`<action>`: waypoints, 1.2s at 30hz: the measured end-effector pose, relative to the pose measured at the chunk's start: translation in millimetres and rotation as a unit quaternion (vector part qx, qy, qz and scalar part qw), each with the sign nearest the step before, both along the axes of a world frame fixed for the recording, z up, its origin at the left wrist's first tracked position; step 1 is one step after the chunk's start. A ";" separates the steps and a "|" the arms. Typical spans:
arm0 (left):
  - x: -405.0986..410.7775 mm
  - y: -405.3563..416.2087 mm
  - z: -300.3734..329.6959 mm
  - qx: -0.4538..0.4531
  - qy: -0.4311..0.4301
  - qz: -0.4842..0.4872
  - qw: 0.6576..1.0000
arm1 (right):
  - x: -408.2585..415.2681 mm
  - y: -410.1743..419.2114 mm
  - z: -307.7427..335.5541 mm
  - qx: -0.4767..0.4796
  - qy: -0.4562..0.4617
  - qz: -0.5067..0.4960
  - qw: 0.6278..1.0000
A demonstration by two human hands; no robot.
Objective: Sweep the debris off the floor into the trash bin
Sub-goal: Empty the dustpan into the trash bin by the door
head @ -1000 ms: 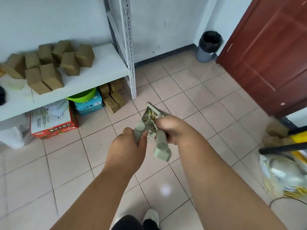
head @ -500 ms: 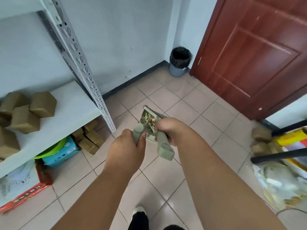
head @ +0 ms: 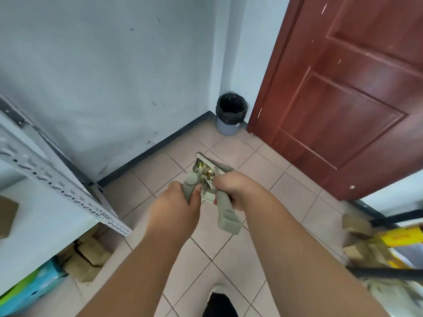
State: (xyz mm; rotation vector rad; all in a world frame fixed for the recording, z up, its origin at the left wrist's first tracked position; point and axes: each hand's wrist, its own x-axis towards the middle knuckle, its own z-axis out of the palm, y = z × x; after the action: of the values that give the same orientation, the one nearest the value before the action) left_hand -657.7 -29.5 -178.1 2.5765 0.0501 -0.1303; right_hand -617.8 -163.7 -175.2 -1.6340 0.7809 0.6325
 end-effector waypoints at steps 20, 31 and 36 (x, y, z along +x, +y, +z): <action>385.9 -139.8 54.8 -0.034 -0.078 -0.033 0.996 | 367.6 -156.4 37.6 0.020 -0.037 -0.056 0.998; 524.6 -252.1 53.4 0.006 -0.096 -0.035 0.995 | 491.1 -277.3 28.8 0.048 -0.035 -0.051 0.997; 573.8 -305.2 55.9 0.039 -0.080 -0.072 0.993 | 525.7 -325.8 15.3 0.093 -0.028 -0.068 0.993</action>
State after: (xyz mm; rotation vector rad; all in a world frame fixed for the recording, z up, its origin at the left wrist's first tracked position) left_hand -83.9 -334.7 -122.2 2.6582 -0.1938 0.0264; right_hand -92.1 -489.5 -159.9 -1.4097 0.7623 0.5443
